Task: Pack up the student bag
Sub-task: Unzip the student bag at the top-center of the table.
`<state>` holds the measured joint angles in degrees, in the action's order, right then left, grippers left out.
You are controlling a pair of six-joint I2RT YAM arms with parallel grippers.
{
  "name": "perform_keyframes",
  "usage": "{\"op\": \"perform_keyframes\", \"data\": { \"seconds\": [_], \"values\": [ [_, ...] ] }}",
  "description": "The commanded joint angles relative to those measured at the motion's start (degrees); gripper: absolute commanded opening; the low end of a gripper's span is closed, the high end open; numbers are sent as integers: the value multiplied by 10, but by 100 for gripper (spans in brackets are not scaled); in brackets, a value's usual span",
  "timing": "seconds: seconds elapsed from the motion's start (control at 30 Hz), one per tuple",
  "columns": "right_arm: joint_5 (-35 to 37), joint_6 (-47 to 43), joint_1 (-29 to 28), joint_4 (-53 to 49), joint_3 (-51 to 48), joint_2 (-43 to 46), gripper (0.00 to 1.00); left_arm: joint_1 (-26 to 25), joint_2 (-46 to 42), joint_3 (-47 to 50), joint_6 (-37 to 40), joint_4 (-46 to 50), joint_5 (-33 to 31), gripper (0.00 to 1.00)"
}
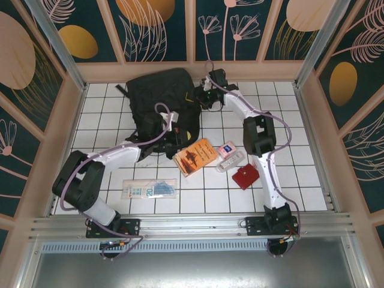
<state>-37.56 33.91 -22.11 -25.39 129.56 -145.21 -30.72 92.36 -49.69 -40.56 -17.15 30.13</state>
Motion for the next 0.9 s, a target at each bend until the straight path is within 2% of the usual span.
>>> {"op": "perform_keyframes", "data": {
  "seconds": [0.0, 0.07, 0.13, 0.33, 0.53, 0.63, 0.87],
  "values": [
    [-59, -22, -18, -41, 92, -29, 58, -19, 36, -52, -41, -86, 41, 0],
    [-57, -33, -17, -49, 97, -24, 58, -22, 55, -80, -46, -96, 41, 0],
    [-12, -55, -10, -79, 84, -1, 59, -22, 76, -103, -33, -77, 36, 0],
    [84, -39, 38, 7, -155, 184, 63, -21, 63, -144, 74, 67, -21, 0],
    [70, -61, 33, -7, -254, 250, 57, -22, 45, -133, 105, 102, -29, 0],
    [50, -67, 21, -4, -299, 264, 57, -21, 43, -126, 110, 103, -25, 0],
    [52, -73, -7, 19, -357, 277, 51, -21, 41, -119, 112, 99, -17, 0]
  ]
}}
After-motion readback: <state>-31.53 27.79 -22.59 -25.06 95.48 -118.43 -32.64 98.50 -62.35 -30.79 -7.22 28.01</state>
